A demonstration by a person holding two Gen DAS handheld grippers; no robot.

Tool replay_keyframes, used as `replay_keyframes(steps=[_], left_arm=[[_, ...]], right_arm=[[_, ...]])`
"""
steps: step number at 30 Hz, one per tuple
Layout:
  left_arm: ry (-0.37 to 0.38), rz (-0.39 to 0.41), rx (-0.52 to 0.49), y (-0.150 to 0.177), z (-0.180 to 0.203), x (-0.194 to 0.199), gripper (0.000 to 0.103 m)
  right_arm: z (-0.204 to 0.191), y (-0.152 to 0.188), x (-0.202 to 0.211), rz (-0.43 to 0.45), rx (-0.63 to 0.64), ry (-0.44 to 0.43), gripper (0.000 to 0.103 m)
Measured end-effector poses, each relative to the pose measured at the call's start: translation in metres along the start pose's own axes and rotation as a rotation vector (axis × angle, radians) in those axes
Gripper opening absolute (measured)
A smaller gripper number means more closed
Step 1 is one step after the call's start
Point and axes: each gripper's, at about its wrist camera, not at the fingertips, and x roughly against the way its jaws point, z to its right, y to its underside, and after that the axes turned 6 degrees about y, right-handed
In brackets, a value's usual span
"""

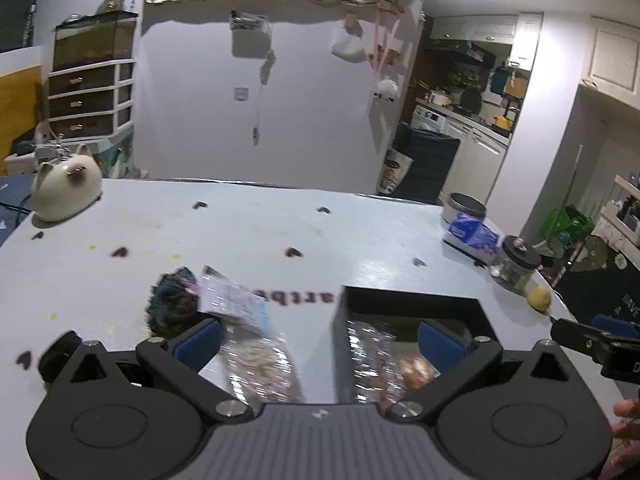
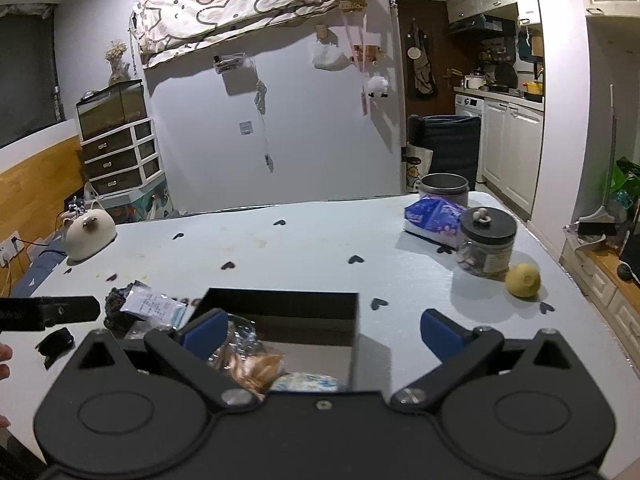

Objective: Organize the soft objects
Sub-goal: 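Grasp the black cloth with the left tool while the right grasps the rope bag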

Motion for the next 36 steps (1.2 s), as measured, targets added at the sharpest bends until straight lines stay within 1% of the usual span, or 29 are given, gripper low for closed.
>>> replay_keyframes(steps=[5, 15, 17, 20, 25, 28, 31, 34, 35, 36], left_arm=[[-0.022, 0.003, -0.001, -0.006, -0.036, 0.006, 0.103], [-0.067, 0.007, -0.014, -0.022, -0.123, 0.019, 0.103], [-0.069, 0.005, -0.018, -0.024, -0.139, 0.019, 0.103], [-0.051, -0.007, -0.011, -0.025, -0.164, 0.019, 0.103], [-0.040, -0.054, -0.019, -0.022, -0.201, 0.013, 0.103], [-0.045, -0.088, -0.020, -0.019, -0.222, 0.006, 0.103], [-0.034, -0.127, -0.010, -0.015, -0.242, -0.001, 0.103], [0.002, -0.174, 0.019, -0.011, -0.262, -0.008, 0.103], [0.008, -0.199, 0.028, -0.010, -0.266, -0.011, 0.103], [0.012, -0.222, 0.032, -0.009, -0.271, -0.015, 0.103]], right_arm=[[-0.031, -0.002, -0.007, -0.003, -0.001, -0.015, 0.103], [-0.112, -0.007, -0.025, -0.011, 0.003, -0.021, 0.103], [-0.128, -0.008, -0.029, -0.014, 0.006, -0.023, 0.103], [-0.149, -0.007, -0.034, -0.019, 0.011, -0.029, 0.103], [-0.181, -0.004, -0.044, -0.040, 0.011, -0.038, 0.103], [-0.199, -0.002, -0.051, -0.067, 0.017, -0.074, 0.103], [-0.220, 0.000, -0.064, -0.119, 0.037, -0.110, 0.103], [-0.238, 0.001, -0.077, -0.181, 0.067, -0.131, 0.103], [-0.243, 0.002, -0.084, -0.209, 0.073, -0.133, 0.101], [-0.248, 0.002, -0.090, -0.237, 0.080, -0.130, 0.096]])
